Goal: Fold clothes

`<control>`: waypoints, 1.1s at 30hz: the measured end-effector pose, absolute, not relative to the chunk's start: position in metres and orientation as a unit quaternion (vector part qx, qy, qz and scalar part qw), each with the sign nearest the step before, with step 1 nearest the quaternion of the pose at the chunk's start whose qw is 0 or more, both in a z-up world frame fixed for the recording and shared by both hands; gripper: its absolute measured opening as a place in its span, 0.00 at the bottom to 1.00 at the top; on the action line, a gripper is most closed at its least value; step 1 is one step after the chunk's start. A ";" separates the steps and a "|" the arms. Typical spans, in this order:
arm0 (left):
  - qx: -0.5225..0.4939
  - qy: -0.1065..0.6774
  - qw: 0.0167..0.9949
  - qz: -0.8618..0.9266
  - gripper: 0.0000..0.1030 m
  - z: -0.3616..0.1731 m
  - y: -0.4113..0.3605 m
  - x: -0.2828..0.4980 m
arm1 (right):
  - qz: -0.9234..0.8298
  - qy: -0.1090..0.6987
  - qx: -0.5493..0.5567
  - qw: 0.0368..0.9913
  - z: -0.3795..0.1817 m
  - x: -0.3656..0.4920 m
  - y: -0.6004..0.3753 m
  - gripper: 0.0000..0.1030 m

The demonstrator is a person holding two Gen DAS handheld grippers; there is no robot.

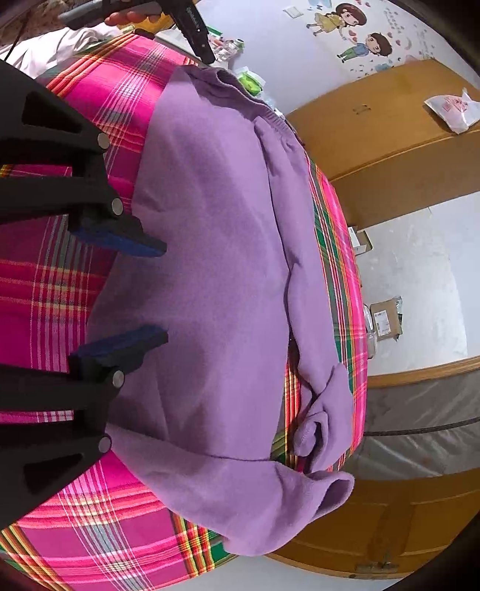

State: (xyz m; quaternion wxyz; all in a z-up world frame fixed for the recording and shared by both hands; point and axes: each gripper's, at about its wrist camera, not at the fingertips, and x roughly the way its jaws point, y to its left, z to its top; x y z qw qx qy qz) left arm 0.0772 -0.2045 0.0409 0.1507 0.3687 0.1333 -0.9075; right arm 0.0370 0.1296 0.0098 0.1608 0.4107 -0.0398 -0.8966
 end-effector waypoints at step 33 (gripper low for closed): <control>0.367 0.187 0.177 -0.894 0.19 0.030 -0.232 0.065 | -0.870 -0.083 0.430 0.226 0.010 0.057 0.111 0.46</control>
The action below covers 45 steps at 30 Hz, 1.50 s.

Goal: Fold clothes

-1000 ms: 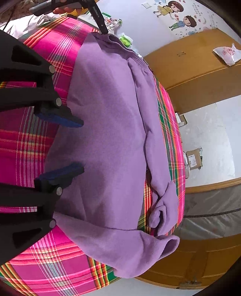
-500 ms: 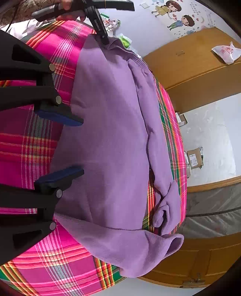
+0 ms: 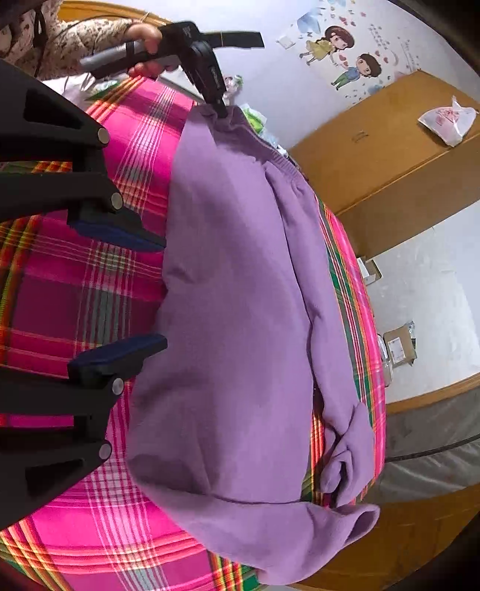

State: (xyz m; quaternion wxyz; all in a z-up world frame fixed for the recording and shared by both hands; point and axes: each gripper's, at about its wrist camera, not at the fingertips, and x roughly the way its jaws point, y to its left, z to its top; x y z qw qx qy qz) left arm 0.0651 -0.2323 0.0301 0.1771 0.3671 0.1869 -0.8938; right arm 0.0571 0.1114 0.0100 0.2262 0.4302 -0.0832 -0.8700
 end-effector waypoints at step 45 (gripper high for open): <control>0.325 0.370 0.201 -0.847 0.02 0.012 -0.302 0.087 | -0.867 -0.173 0.437 0.167 0.006 0.022 0.108 0.04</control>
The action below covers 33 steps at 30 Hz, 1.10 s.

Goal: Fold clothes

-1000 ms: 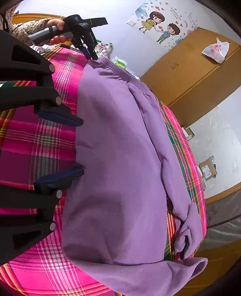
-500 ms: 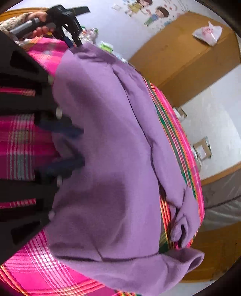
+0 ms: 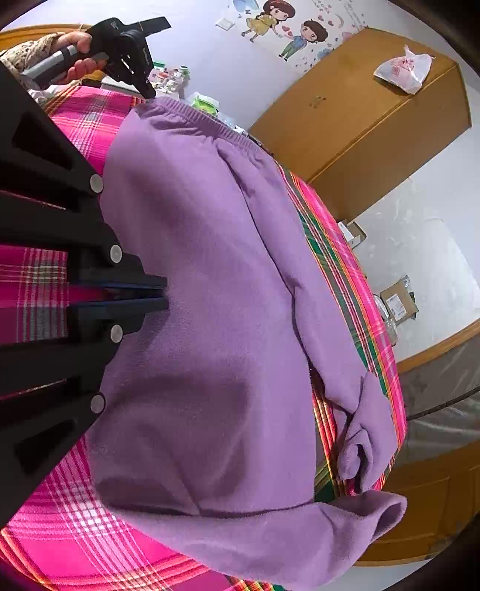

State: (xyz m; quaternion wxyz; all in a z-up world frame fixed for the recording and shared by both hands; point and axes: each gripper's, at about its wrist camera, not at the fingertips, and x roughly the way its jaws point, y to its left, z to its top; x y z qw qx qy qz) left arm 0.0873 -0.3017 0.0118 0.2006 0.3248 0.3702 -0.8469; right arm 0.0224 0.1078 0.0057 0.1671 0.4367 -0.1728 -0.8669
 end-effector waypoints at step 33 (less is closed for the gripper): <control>0.322 0.291 0.098 -0.896 0.59 0.023 -0.246 0.083 | -0.854 -0.199 0.451 0.167 -0.005 0.023 0.125 0.04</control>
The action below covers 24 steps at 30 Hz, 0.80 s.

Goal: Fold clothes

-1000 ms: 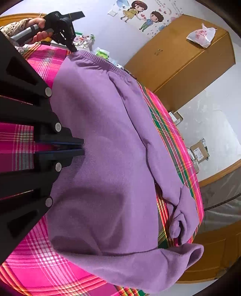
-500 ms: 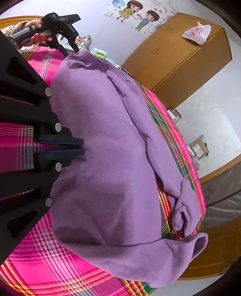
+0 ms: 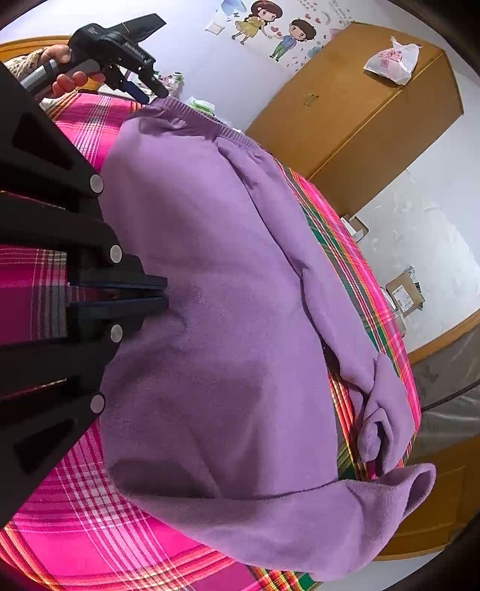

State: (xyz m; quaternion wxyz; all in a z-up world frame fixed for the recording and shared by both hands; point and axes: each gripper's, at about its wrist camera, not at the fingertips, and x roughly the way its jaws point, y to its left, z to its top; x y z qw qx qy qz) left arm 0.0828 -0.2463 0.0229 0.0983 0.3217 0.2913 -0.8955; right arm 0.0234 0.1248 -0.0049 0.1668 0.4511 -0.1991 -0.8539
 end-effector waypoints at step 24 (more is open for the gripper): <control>0.322 0.429 0.114 -0.836 0.10 0.008 -0.283 0.070 | -0.856 -0.204 0.441 0.177 0.001 0.021 0.127 0.04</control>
